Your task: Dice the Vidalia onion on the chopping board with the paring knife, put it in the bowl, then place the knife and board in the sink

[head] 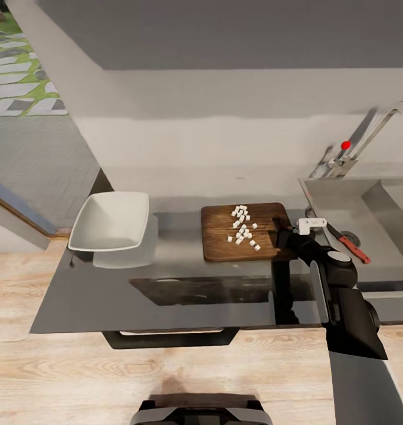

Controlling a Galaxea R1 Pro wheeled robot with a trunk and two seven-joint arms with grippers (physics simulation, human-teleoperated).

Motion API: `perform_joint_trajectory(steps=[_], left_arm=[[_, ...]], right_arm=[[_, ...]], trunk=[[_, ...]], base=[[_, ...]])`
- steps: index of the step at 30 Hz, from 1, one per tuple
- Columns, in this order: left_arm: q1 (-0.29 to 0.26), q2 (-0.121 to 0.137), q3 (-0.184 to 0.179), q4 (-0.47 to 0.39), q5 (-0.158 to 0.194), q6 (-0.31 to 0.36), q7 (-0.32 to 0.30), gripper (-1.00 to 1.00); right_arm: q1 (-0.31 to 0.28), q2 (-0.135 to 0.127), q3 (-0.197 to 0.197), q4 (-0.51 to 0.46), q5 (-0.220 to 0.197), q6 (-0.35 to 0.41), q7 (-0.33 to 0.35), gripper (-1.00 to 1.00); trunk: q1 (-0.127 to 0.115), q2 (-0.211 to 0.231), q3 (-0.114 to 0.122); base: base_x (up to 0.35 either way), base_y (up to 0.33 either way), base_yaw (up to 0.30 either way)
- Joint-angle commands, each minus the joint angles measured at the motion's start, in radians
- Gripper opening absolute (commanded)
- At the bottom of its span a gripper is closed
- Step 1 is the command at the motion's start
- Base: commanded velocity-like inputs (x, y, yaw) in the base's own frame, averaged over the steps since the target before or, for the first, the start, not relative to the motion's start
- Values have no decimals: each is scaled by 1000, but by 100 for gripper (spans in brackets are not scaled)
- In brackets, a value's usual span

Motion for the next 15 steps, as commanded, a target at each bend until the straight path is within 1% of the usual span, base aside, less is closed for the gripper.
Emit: perform_joint_trajectory(steps=[1, 15], left_arm=[[0, 1, -2, -1, 11, -2, -3, 100], [0, 1, -2, -1, 11, -2, -3, 100]], right_arm=[[-1, 0, -1, -1, 8, 5, 8, -100], [-1, 0, -1, -1, 8, 5, 9, -100]], trunk=[[1, -2, 0], [1, -2, 22]], base=[[0, 0, 0], [0, 0, 0]])
